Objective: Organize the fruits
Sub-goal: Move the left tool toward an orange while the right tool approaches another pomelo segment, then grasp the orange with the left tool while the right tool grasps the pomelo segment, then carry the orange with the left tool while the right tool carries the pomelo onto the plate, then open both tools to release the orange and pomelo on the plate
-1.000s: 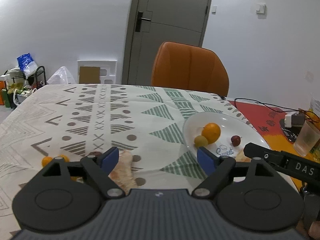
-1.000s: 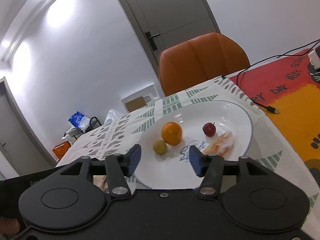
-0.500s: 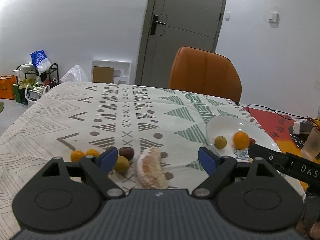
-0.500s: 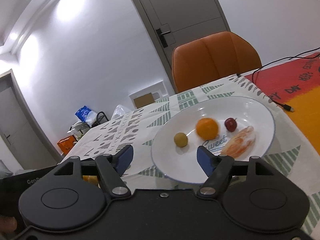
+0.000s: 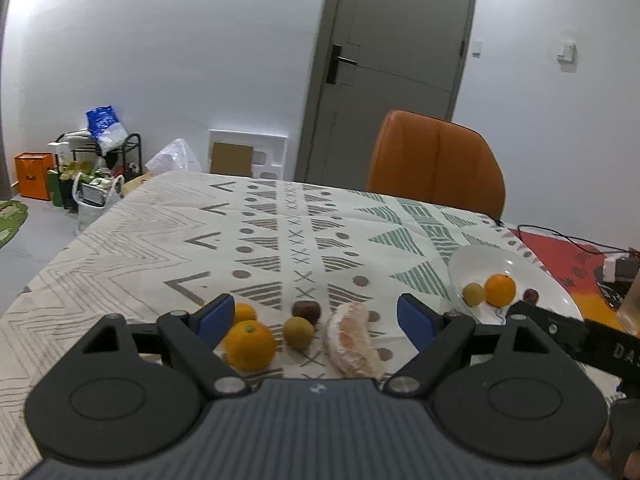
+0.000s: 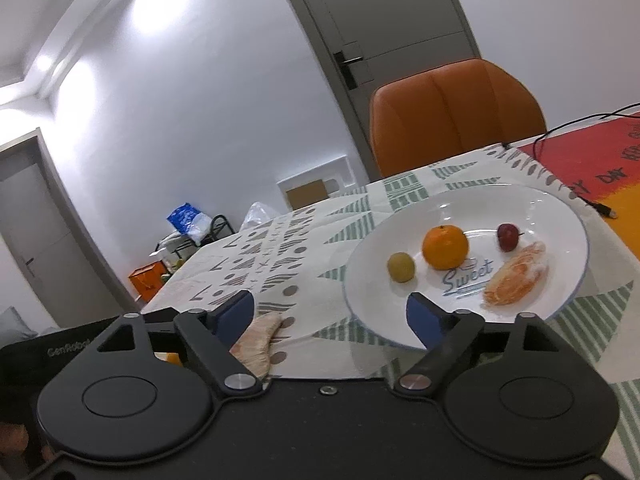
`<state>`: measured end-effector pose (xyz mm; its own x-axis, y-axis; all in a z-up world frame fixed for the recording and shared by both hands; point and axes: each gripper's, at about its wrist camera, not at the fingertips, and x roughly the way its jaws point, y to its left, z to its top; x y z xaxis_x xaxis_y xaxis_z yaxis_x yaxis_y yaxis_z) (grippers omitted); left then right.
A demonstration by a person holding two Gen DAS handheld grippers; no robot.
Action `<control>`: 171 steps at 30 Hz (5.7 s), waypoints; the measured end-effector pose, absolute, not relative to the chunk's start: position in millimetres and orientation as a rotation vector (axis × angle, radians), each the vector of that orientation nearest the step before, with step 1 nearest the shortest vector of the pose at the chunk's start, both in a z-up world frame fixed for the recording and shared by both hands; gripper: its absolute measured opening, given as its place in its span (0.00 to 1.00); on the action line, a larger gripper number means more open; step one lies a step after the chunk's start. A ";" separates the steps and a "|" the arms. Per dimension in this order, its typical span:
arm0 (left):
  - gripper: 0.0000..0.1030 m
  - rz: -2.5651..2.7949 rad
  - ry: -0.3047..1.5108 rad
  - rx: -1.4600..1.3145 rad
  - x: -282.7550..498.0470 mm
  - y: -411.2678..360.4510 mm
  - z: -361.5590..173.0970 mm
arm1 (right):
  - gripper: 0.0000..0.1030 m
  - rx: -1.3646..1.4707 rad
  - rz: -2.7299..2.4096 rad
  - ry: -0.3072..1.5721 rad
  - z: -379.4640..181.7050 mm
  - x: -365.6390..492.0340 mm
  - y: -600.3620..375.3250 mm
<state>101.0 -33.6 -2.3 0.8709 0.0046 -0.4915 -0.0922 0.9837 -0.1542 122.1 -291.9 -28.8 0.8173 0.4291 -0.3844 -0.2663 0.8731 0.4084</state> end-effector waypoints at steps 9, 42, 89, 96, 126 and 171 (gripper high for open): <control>0.85 0.099 0.490 -0.162 92.6 -14.0 0.8 | 0.85 0.320 0.426 0.508 -32.6 122.2 -276.9; 0.62 0.072 0.602 -0.235 117.8 18.9 -44.8 | 0.72 0.226 0.516 0.633 -54.2 144.3 -223.2; 0.34 0.063 0.590 -0.299 111.6 39.2 -35.1 | 0.36 0.145 0.550 0.656 -51.2 161.3 -188.6; 0.34 0.040 0.580 -0.269 113.8 25.1 -26.8 | 0.36 0.192 0.534 0.611 -39.0 160.3 -206.9; 0.34 -0.101 0.586 -0.146 144.7 -76.4 -17.4 | 0.36 0.365 0.331 0.511 -32.9 167.6 -324.1; 0.75 -0.117 0.548 -0.032 154.5 -128.4 0.1 | 0.42 0.433 0.292 0.499 -41.5 146.0 -373.9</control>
<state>154.5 -128.4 0.1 0.8471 -0.1199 -0.5177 0.1029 0.9928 -0.0614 146.0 -373.9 -41.5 0.8401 0.3706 -0.3962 -0.1640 0.8696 0.4657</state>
